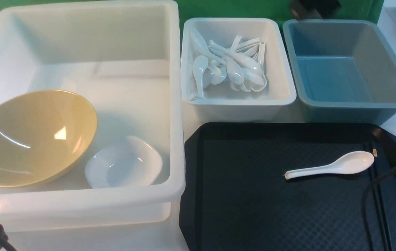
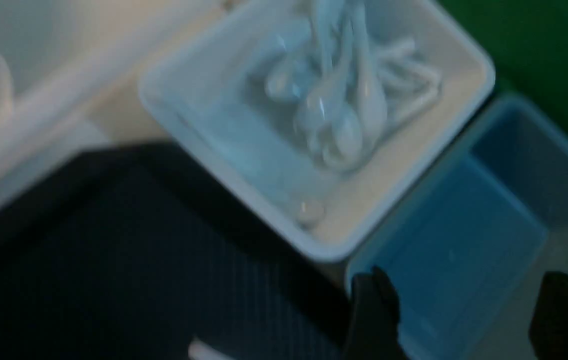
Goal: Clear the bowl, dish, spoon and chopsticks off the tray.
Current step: Use the right arm to grab the soup spoon in the middle
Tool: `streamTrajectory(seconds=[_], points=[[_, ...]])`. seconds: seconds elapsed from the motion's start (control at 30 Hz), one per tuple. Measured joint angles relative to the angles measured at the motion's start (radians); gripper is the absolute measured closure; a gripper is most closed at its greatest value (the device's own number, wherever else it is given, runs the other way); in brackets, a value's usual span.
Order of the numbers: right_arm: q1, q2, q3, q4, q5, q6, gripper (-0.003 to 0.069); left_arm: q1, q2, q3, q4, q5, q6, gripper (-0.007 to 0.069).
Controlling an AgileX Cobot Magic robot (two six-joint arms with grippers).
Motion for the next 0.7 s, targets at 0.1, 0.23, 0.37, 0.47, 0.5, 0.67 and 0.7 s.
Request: streamTrajectory(seconds=[0.1,0.23,0.37,0.47,0.5,0.67,0.7], points=[[-0.072,-0.031,0.271,0.003,-0.007,0.016,0.0222,0.000,0.000,0.004,-0.044,-0.002,0.000,0.0613],[-0.123,-0.012,0.509,0.042,-0.109,0.007,0.0217,0.000,0.007,0.004,-0.076,-0.002,0.011,0.0613],[-0.131,0.086,0.605,0.124,-0.190,-0.025,0.0195,0.000,0.045,0.004,-0.130,0.015,0.066,0.0613],[-0.110,0.162,0.592,0.149,-0.239,-0.074,0.0183,0.000,0.102,-0.004,-0.205,0.044,0.141,0.0613],[-0.103,0.177,0.583,0.151,-0.245,-0.095,0.0183,0.000,0.114,-0.008,-0.222,0.050,0.164,0.0613],[-0.082,0.245,0.542,0.156,-0.273,-0.161,0.0183,0.000,0.209,-0.033,-0.354,0.111,0.301,0.0613],[-0.081,0.262,0.533,0.156,-0.284,-0.179,0.0183,0.000,0.241,-0.041,-0.403,0.138,0.356,0.0613]])
